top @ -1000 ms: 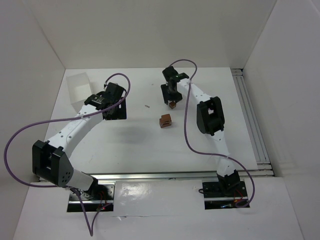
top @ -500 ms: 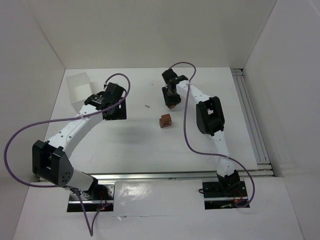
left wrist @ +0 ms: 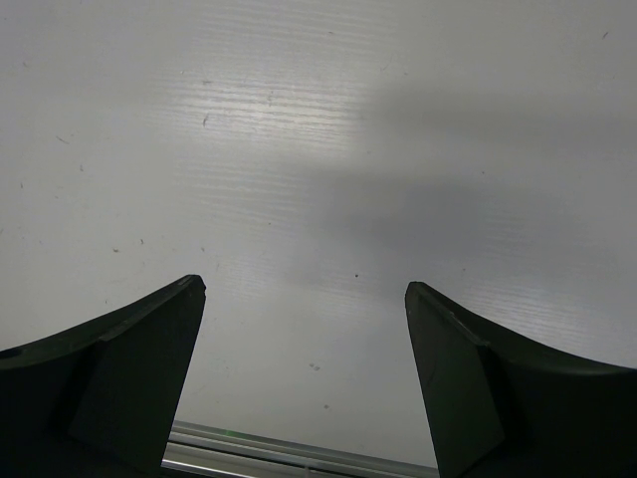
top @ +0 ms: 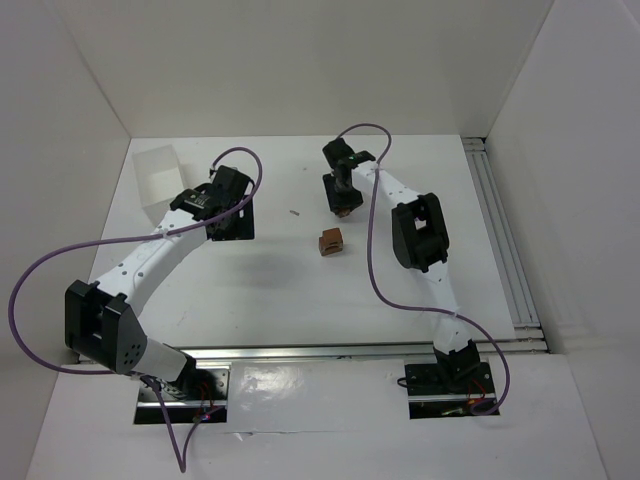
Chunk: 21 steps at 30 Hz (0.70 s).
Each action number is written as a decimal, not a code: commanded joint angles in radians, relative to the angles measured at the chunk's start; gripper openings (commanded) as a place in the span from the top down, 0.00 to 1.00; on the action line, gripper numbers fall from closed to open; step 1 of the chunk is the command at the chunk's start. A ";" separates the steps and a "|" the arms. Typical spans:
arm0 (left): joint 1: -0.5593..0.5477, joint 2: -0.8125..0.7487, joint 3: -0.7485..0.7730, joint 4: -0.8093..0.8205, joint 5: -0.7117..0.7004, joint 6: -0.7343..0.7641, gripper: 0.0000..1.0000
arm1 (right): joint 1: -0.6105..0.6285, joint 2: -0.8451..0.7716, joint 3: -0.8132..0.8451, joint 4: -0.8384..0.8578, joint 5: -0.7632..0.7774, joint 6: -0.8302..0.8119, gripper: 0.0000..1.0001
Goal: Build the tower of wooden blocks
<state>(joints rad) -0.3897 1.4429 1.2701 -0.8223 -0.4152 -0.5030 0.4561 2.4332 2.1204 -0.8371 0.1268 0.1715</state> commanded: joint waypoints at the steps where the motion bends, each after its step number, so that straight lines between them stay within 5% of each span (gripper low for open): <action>1: -0.005 0.004 0.037 0.002 -0.007 -0.014 0.06 | 0.010 -0.063 0.032 0.013 0.025 0.003 0.45; 21: -0.005 -0.006 0.028 0.002 -0.007 -0.014 0.06 | 0.019 -0.091 0.062 -0.005 0.053 0.003 0.50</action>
<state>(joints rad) -0.3897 1.4429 1.2701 -0.8223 -0.4152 -0.5037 0.4576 2.4287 2.1414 -0.8410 0.1551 0.1726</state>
